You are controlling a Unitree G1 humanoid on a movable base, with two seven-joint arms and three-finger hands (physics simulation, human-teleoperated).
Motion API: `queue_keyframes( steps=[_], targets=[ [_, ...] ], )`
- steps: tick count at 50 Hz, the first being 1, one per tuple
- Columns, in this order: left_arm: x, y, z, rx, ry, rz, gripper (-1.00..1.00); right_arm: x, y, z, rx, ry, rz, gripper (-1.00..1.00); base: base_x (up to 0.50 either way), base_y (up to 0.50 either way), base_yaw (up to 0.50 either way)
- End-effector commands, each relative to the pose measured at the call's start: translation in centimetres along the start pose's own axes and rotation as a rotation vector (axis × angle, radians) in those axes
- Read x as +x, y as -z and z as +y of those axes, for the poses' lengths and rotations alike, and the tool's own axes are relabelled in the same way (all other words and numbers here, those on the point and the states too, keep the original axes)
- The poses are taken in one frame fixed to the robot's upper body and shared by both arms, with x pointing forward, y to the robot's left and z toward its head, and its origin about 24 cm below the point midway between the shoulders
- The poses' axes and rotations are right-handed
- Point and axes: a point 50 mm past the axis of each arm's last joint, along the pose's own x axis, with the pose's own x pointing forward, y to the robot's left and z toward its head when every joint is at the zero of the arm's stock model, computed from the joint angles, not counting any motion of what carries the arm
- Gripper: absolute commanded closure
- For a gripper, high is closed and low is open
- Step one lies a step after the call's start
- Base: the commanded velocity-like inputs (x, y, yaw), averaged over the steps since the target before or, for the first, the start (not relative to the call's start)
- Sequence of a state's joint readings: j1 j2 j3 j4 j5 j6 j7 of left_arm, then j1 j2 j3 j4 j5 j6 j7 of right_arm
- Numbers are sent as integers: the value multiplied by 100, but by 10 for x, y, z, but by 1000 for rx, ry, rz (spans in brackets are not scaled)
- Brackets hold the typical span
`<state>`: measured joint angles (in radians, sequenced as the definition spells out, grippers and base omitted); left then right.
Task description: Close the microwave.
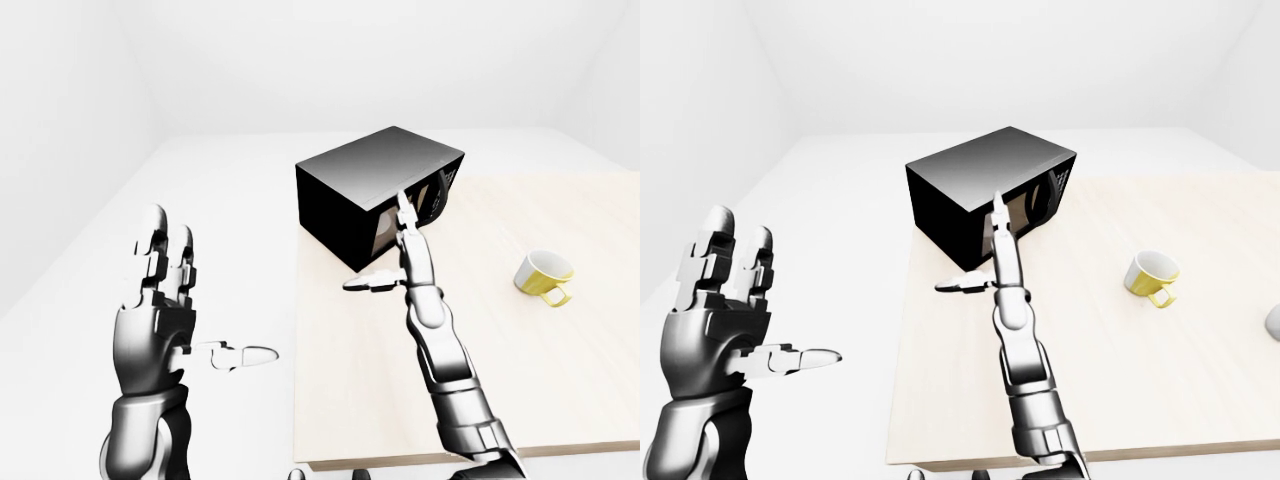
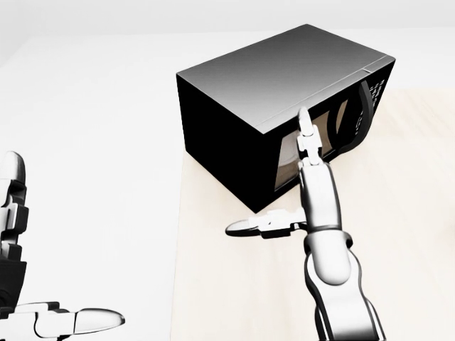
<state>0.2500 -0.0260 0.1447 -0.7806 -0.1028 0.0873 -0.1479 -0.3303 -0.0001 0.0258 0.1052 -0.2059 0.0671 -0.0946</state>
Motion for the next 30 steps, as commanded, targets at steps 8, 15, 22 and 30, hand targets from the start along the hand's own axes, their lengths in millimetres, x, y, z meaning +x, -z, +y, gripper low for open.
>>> queue_keyframes(
  steps=[8, 15, 22, 30],
  targets=[
    [1, 1, 1, 3, -6, -2, -100, -75, -60, -34, -21, 64, -271, -100, 0, 0, 0],
    [2, 4, 3, 2, -12, 11, -100, -89, -75, -38, -12, 78, -328, -100, 0, 0, 0],
    [2, 3, 2, 3, -9, 6, -100, -90, -75, -37, -3, 73, -330, -100, 0, 0, 0],
    [1, 6, 2, 1, -10, 23, -100, -89, -73, -36, 2, 68, -321, -100, 0, 0, 0]
  ],
)
